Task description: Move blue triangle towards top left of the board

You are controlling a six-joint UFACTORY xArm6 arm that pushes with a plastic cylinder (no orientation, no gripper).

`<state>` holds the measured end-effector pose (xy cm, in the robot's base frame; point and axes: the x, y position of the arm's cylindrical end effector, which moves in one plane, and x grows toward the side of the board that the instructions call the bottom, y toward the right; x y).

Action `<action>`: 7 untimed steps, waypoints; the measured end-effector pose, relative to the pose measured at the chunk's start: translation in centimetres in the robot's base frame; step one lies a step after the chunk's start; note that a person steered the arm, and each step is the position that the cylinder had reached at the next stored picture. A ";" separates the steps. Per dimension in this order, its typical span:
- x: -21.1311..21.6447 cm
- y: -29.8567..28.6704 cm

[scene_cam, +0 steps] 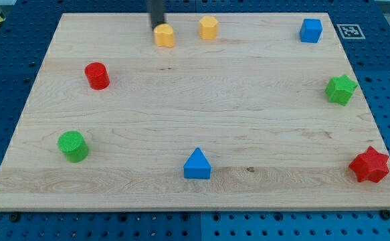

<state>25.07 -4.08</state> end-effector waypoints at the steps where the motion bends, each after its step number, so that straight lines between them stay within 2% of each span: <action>1: 0.6 2.0; 2: 0.6 -1.6; 3: 0.7 2.2; 4: 4.1 8.4; 5: 10.7 12.0; 7: 23.5 8.7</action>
<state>48.53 4.58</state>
